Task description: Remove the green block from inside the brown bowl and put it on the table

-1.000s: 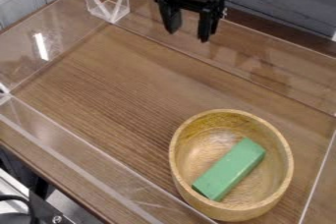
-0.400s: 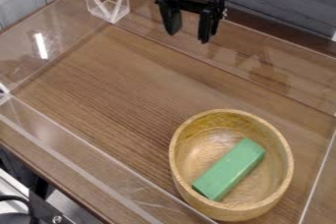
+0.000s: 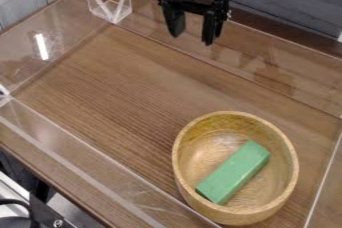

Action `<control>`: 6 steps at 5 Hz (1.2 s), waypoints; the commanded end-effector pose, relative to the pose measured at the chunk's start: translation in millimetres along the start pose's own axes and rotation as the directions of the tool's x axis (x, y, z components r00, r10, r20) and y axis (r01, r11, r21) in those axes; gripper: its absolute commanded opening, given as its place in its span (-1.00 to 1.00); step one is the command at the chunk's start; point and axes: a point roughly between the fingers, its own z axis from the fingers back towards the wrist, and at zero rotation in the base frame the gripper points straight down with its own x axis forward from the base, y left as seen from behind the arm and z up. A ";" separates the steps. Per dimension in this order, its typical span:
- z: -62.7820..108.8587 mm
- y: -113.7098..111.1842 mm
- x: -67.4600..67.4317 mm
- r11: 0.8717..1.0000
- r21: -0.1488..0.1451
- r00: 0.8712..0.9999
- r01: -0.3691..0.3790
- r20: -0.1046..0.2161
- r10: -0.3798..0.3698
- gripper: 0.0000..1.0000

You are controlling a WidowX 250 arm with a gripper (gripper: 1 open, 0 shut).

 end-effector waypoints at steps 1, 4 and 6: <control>21.3 3.5 10.8 1.000 0.006 0.998 0.009 0.067 -0.009 1.00; 7.4 -65.5 -64.2 0.969 -0.012 0.969 0.248 0.006 -0.248 1.00; -2.5 -105.3 -101.2 0.944 -0.014 0.944 0.331 -0.001 -0.331 1.00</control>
